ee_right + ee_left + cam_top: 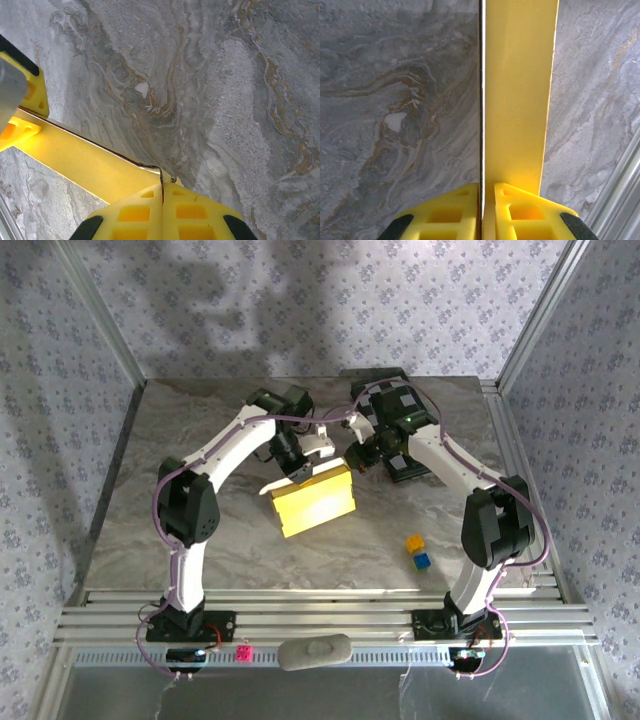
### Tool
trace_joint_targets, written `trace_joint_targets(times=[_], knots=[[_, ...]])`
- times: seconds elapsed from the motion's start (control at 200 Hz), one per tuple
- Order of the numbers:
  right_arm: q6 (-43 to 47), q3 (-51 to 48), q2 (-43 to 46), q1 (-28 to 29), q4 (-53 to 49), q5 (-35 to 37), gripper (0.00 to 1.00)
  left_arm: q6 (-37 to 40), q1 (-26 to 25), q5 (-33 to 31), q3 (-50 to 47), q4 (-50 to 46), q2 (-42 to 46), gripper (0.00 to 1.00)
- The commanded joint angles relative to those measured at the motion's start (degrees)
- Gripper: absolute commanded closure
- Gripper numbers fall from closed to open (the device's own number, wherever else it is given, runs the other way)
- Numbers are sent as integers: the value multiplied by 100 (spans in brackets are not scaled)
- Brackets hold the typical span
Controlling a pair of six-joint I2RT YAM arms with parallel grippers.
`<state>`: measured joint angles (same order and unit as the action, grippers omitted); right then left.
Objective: Fold the paper box
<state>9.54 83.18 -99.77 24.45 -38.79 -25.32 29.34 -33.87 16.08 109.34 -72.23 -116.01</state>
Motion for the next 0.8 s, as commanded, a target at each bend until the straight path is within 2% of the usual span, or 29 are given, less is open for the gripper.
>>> trace_joint_targets(times=[0.0,0.35,0.485,0.605,0.795], knots=[[-336,-17,162,24,94,74,100,-200,-38,-346,-9,340,-124,82],[-584,-398,398,49,604,159,100,-1010,-28,-696,28,696,135,66],[-594,-437,431,58,684,167,100,-1668,44,-895,134,769,261,52],[-596,-477,451,62,732,185,100,-2236,137,-946,-19,1018,571,52],[-568,-525,440,103,774,200,100,-2662,253,-734,-502,1422,1145,52]])
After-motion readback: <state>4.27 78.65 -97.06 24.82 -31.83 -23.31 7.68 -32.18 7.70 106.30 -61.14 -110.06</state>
